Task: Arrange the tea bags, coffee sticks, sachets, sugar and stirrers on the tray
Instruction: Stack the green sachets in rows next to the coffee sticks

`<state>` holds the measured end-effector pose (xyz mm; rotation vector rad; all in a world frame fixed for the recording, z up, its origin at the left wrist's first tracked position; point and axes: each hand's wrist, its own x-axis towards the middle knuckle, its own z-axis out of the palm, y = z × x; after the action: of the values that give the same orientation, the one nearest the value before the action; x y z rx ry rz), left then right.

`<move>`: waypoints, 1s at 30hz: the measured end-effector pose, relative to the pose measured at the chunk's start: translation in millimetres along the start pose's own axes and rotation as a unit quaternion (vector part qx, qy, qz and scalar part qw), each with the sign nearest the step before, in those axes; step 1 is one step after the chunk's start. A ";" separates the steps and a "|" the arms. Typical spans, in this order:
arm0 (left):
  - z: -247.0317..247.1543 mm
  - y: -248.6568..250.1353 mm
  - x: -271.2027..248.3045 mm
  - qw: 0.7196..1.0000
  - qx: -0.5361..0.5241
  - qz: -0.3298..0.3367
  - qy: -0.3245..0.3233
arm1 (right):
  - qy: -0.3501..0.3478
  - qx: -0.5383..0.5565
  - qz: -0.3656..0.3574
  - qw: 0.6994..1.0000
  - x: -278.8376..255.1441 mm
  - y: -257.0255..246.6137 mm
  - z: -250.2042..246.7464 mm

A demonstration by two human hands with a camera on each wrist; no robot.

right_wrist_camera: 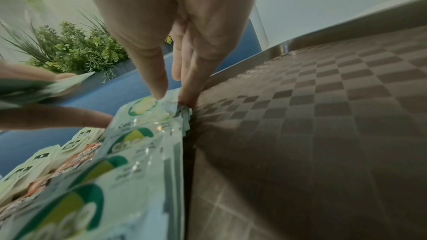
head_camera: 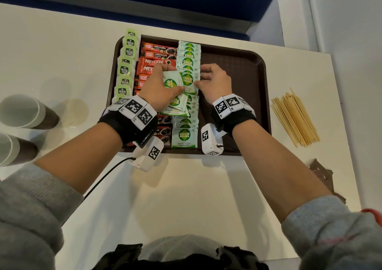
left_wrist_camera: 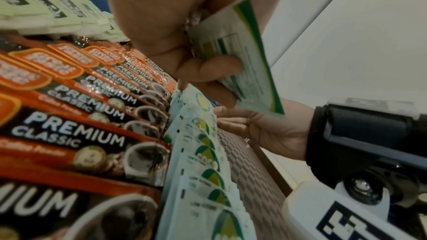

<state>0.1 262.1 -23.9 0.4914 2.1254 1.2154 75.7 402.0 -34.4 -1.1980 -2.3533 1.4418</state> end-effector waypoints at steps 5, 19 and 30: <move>-0.7 -0.3 -1.2 1.000 -0.007 0.002 -0.001 | -0.011 -0.034 -0.029 0.999 -0.4 -1.5 1.8; -1.2 -0.5 -2.9 1.000 -0.009 -0.006 0.000 | -0.011 -0.015 -0.019 1.000 -3.0 2.5 3.0; -4.8 -0.4 -7.8 0.998 -0.036 -0.001 0.058 | 0.023 -0.031 -0.054 0.998 -2.5 1.3 0.1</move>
<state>2.5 254.2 -19.8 0.3966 2.1694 1.3433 78.0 400.5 -34.9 -1.0871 -2.4076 1.3025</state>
